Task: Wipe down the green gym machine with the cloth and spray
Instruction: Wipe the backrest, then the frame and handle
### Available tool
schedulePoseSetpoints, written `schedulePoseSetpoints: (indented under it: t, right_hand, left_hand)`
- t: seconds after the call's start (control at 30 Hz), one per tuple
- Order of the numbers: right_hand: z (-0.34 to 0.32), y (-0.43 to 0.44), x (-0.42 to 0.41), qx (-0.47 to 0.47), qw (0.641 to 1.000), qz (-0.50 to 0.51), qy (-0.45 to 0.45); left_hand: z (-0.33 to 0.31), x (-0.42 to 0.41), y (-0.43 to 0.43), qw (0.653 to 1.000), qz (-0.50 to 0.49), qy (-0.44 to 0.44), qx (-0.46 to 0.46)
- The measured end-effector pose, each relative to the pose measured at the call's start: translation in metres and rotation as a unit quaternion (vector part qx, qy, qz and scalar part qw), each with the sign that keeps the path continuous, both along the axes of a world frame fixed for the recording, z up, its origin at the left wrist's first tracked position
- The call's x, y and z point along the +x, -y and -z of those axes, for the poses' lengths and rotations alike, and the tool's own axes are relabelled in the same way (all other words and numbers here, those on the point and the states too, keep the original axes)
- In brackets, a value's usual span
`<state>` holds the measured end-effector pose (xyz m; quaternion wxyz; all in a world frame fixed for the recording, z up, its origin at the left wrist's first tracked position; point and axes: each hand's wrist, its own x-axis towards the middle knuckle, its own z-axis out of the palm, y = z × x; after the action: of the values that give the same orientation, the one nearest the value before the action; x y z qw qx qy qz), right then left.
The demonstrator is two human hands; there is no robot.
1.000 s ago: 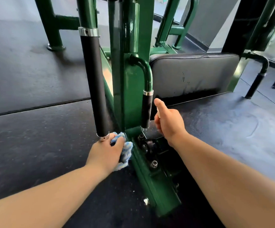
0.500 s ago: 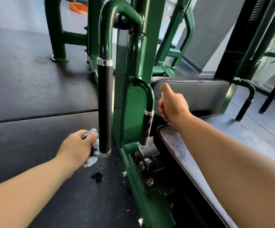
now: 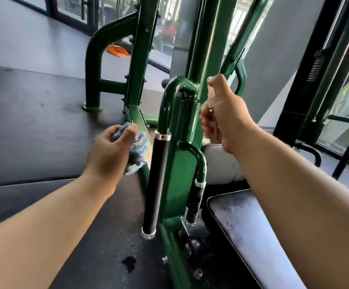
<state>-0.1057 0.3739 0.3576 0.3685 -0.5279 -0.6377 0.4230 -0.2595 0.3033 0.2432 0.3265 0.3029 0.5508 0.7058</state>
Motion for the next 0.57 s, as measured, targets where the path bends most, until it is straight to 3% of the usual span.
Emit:
schedulePoseSetpoints:
  t: [0.1, 0.2, 0.27, 0.57]
  right_hand:
    - [-0.021, 0.000, -0.025, 0.039, 0.999, 0.008, 0.005]
    - [-0.014, 0.007, -0.036, 0.028, 0.999, 0.004, -0.019]
    - [-0.003, 0.014, -0.040, 0.019, 1.000, -0.008, -0.022]
    - [0.069, 0.047, -0.022, 0.100, 0.993, -0.040, 0.055]
  left_hand:
    - [-0.019, -0.004, 0.003, 0.997, -0.015, -0.073, 0.033]
    - [-0.014, -0.006, 0.010, 0.976, 0.018, -0.215, 0.007]
    - [-0.009, -0.008, 0.014, 0.964, 0.028, -0.266, -0.006]
    - [0.038, -0.028, 0.023, 0.947, 0.064, -0.311, -0.055]
